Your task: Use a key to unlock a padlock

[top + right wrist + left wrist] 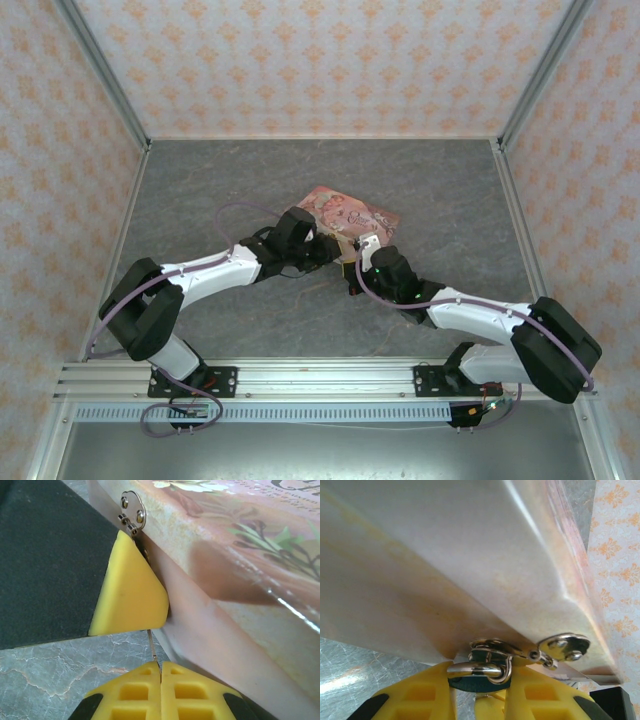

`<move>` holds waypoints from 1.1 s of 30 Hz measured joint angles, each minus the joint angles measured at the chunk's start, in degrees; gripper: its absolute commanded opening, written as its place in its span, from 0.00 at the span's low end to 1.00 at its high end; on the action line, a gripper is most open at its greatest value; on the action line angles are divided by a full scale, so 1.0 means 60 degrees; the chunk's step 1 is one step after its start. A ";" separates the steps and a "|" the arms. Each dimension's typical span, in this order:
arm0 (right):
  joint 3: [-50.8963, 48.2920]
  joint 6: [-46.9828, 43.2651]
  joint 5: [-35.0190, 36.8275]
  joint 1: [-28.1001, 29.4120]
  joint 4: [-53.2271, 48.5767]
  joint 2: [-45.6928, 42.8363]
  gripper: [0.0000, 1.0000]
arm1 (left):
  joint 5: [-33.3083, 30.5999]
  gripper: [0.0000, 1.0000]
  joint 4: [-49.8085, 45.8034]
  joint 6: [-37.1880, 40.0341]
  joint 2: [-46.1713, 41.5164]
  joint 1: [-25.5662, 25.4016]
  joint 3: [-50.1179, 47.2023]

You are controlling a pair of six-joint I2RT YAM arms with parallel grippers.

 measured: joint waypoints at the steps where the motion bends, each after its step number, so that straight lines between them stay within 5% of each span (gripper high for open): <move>1: 0.0000 0.0000 0.0029 0.0000 0.0000 -0.0011 0.00 | 0.0000 0.11 0.0000 0.0000 0.0000 0.0000 0.0000; 33: -0.0288 0.0313 0.0135 0.0000 0.0506 -0.0197 0.00 | 0.0022 0.11 -0.0022 -0.0084 0.0000 0.0004 0.0029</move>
